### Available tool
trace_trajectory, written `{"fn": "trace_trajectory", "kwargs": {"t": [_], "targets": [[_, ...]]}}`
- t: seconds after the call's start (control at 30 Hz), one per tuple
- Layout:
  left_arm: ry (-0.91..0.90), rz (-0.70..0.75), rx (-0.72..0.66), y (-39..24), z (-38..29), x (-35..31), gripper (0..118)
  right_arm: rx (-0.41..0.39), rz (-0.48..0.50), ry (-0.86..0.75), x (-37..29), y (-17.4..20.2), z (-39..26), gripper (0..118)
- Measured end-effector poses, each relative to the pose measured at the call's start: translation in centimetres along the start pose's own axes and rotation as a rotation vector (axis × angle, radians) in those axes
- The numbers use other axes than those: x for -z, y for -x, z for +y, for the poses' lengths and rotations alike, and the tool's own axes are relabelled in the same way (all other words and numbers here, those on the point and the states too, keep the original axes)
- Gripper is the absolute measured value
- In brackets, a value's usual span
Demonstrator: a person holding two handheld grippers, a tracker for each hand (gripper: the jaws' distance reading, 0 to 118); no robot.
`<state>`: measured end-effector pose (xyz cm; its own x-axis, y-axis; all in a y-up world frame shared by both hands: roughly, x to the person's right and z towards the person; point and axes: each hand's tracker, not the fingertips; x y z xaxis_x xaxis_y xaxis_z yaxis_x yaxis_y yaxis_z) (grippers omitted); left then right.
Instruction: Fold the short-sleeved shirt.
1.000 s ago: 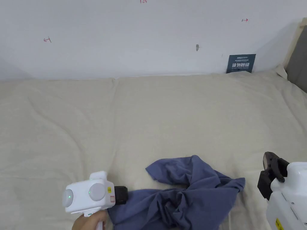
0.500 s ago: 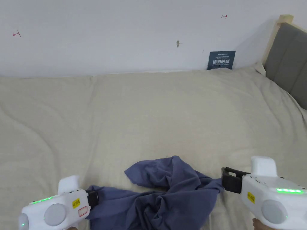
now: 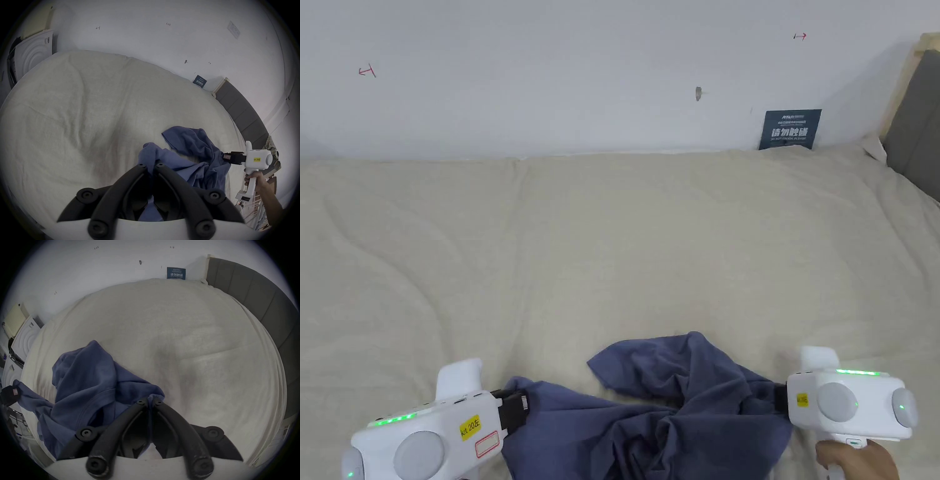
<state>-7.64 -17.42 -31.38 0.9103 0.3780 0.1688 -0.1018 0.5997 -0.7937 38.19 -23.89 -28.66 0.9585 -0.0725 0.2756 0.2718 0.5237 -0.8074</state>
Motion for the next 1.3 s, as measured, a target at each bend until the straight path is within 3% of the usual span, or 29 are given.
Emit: {"fn": "trace_trajectory", "kwargs": {"t": [0.33, 0.5, 0.77, 1.03, 1.3], "targets": [[-0.146, -0.030, -0.063, 0.8, 3.1, -5.2, 4, -0.092, 0.014, -0.344, -13.1, 1.1, 2.7, 3], [-0.301, -0.048, -0.074, 1.0, 9.4, -10.4, 4, -0.109, 0.029, -0.543, -21.5, 2.3, 7.4, 3], [-0.503, 0.070, 0.045, -0.3, 21.0, -17.8, 4, -0.115, 0.022, -0.730, -29.0, 3.9, 16.4, 3], [-0.659, 0.213, 0.088, -0.5, 29.6, -22.2, 4, -0.114, -0.017, -0.848, -30.9, 4.7, 23.0, 3], [-0.667, 0.328, 0.074, 4.0, 32.1, -19.6, 4, -0.014, 0.024, -0.849, -26.1, 4.6, 24.2, 3]]}}
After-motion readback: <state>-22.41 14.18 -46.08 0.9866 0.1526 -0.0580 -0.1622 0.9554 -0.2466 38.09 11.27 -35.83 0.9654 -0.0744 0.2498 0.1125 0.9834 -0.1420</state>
